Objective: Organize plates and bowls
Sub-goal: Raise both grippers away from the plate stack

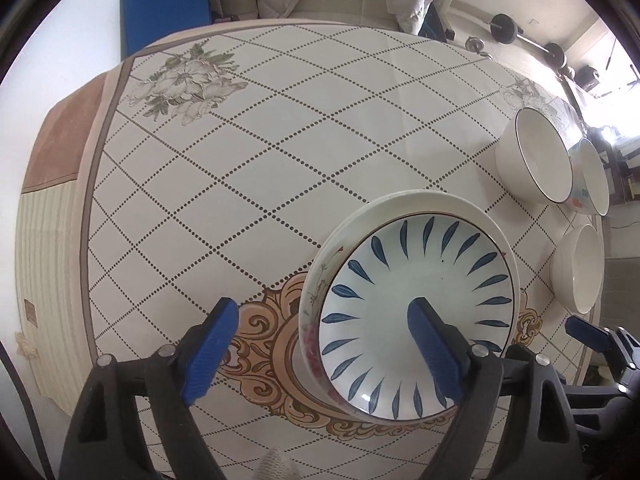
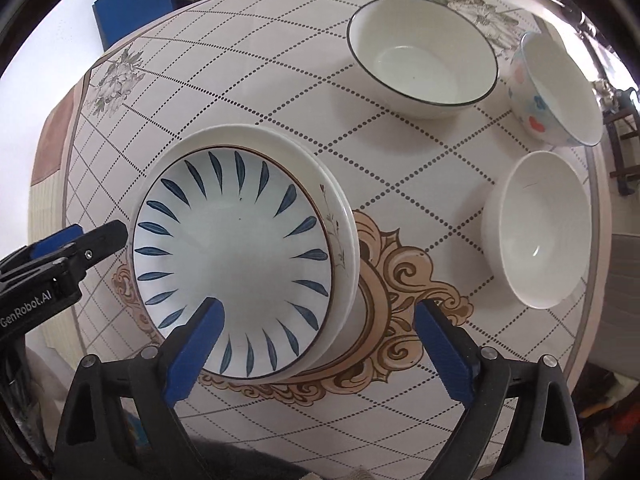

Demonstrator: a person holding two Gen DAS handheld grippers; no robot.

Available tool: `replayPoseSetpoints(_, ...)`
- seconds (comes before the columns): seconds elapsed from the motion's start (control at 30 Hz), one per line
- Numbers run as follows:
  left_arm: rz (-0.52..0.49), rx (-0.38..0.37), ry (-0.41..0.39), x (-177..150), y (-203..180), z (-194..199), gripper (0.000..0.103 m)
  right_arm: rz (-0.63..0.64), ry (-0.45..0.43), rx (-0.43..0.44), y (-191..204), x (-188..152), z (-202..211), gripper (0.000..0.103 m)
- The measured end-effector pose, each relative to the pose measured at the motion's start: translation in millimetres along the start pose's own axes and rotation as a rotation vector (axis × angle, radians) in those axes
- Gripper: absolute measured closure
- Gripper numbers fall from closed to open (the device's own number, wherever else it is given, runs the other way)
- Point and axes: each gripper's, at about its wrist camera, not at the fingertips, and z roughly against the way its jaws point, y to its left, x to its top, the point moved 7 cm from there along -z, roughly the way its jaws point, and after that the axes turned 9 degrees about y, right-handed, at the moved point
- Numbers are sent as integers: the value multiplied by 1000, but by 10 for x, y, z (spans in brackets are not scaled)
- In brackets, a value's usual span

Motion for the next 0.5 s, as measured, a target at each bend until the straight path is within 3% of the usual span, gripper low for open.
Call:
replayPoseSetpoints(0.23,-3,14,-87,-163,-78,280,16,-28,-128,-87,-92,-142,378,5)
replayPoseSetpoints(0.5,18,15,-191,-473,-150,815,16,15,-241,-103,-78,-459,944,5)
